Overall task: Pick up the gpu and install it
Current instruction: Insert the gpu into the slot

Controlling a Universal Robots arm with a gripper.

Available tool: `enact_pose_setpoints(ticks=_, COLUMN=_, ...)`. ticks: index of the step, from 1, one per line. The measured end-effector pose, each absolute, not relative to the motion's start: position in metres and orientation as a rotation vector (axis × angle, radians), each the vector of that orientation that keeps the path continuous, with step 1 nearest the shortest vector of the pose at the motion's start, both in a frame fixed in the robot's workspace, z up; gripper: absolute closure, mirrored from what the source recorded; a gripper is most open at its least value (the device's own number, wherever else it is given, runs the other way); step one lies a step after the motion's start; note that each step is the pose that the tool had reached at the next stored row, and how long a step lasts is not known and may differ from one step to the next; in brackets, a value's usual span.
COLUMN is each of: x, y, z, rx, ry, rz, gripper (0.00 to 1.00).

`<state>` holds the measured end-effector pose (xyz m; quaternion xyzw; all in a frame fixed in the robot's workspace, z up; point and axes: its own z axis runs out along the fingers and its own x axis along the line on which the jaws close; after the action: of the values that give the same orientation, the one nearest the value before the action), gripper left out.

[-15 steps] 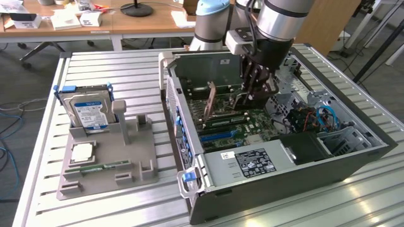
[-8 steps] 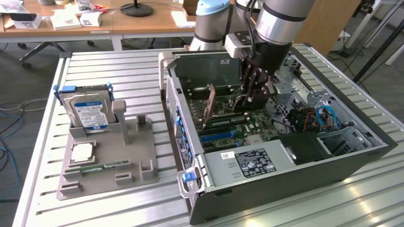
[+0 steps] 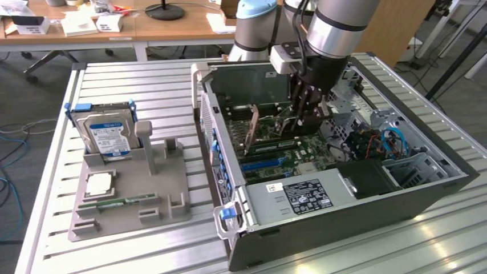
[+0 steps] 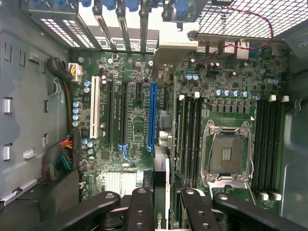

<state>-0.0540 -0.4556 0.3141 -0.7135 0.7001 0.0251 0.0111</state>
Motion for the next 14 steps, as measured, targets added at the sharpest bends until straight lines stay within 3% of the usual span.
enact_pose_setpoints(ticks=14, x=-0.0621, y=-0.4554, z=0.3124, rx=-2.226, ry=2.184, rz=0.079, gripper=0.74)
